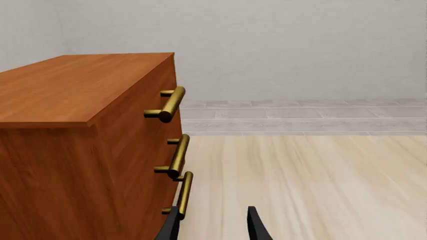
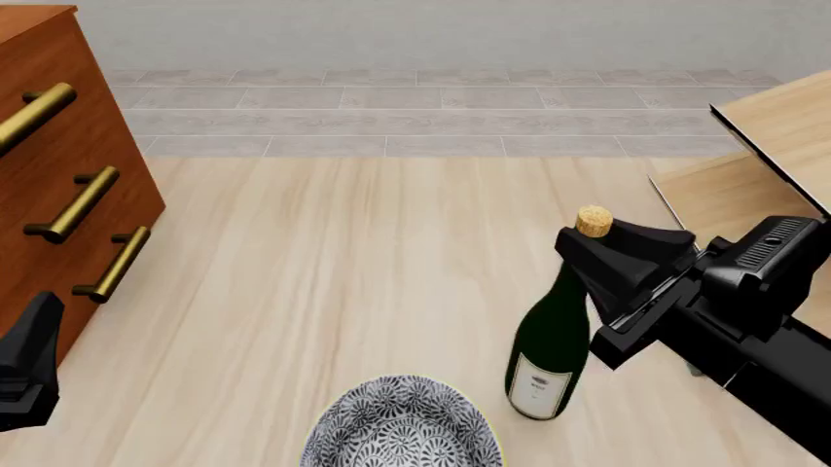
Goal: Put the wine bottle on the wine rack.
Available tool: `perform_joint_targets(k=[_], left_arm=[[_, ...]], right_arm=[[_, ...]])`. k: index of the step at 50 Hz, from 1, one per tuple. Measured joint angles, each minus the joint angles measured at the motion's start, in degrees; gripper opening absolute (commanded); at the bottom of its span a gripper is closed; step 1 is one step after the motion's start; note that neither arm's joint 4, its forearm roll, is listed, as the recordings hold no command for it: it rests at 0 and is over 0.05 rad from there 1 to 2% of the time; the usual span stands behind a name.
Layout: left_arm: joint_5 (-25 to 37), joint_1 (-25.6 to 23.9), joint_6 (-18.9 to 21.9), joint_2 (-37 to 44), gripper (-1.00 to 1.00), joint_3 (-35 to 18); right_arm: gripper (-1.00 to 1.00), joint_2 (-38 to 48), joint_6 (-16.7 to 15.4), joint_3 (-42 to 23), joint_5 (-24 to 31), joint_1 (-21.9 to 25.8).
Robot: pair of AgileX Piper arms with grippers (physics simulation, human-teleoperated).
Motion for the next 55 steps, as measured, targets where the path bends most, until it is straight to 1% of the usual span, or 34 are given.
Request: perform_joint_targets(k=[14, 26, 46, 55], left_arm=[[-2.75, -0.29, -0.34, 2.69, 1.0, 0.0], [-4.61, -0.64, -0.59, 4.4, 1.0, -0.01], [-5.26, -1.12, -0.82, 5.03, 1.0, -0.01], [-4.93, -1.27, -1.15, 4.62, 1.0, -0.02]], right_arm=[[-1.0, -3.35, -1.59, -3.95, 7.2, -1.08], [-1.0, -5.23, -2.85, -6.86, 11.88, -2.43], [-1.0, -11.11, -3.1, -11.59, 21.04, -10.46], [-1.0, -13.43, -2.41, -13.95, 24.54, -14.08]])
